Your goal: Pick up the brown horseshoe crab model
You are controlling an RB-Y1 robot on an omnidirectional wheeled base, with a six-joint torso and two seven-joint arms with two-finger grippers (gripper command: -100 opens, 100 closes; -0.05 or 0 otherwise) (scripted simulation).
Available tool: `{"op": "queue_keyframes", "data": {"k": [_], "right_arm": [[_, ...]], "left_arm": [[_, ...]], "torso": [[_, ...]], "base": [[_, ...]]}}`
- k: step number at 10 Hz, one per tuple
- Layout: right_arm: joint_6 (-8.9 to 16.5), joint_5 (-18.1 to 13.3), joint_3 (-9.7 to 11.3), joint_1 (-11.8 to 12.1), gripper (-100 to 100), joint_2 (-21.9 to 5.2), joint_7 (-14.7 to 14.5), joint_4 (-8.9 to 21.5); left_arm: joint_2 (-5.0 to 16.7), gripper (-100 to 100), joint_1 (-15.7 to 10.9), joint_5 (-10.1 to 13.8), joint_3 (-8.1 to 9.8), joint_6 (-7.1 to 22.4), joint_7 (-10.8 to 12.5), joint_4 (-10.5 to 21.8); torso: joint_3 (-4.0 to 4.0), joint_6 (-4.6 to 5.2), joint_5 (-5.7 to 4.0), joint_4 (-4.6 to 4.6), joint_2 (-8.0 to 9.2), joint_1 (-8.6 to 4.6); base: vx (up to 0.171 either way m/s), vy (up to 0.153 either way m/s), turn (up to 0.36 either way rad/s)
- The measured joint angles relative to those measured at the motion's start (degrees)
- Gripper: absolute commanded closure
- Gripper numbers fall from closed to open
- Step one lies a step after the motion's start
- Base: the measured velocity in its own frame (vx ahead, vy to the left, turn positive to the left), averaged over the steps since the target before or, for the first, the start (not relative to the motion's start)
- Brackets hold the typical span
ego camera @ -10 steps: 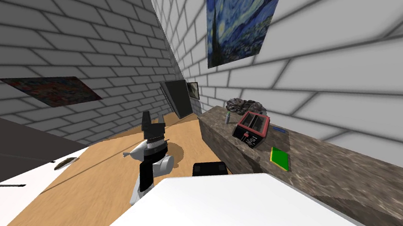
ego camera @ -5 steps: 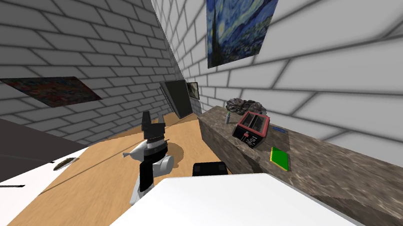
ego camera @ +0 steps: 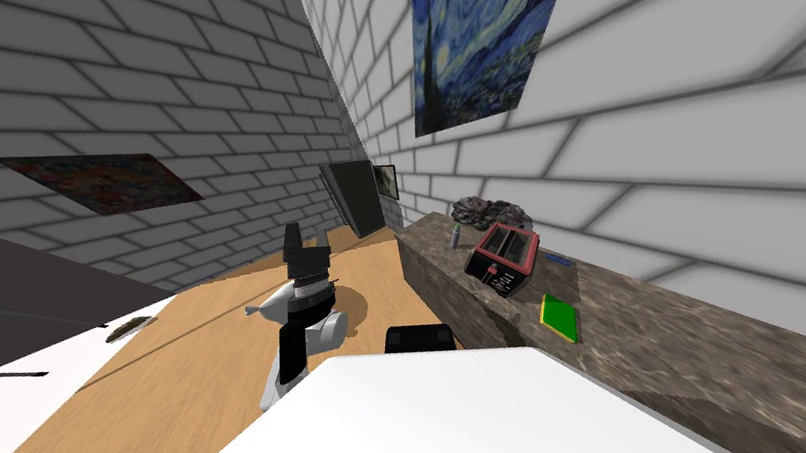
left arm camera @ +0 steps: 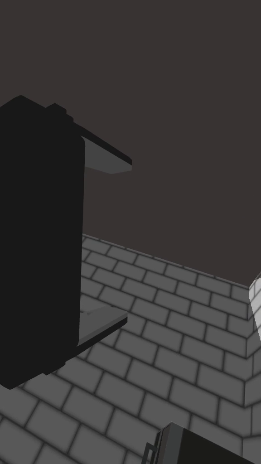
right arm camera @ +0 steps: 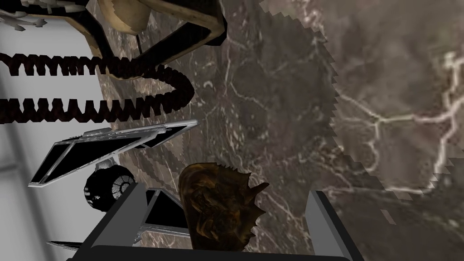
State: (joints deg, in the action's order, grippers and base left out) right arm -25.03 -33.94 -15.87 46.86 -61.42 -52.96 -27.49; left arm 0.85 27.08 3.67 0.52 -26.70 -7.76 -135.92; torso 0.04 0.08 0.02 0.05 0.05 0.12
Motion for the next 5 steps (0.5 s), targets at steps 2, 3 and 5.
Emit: {"op": "queue_keyframes", "data": {"k": [2, 3, 5], "right_arm": [[-3.1, -1.9, -2.0, -3.6, -100, 0.9, -2.9, 5.5], [-3.6, -2.3, -2.6, -3.6, -100, 1.2, -3.5, 6.0], [-3.3, -2.4, -2.6, -3.3, -100, 1.3, -3.2, 5.7]], "left_arm": [[0.0, 0, 0.0, 0.0, 0.00, 0.0, 0.0, 0.0], [0.0, 0, 0.0, 0.0, 0.00, 0.0, 0.0, 0.0], [0.0, 0, 0.0, 0.0, 0.00, 0.0, 0.0, 0.0]], "torso": [[0.02, -0.01, -0.02, 0.01, 0.03, -0.06], [0.01, 0.02, 0.00, 0.00, 0.01, 0.00], [0.01, -0.01, 0.00, 0.00, 0.02, -0.02]], "base": [[-0.003, -0.003, 0.009], [0.000, 0.000, 0.000], [-0.003, -0.004, 0.011]]}}
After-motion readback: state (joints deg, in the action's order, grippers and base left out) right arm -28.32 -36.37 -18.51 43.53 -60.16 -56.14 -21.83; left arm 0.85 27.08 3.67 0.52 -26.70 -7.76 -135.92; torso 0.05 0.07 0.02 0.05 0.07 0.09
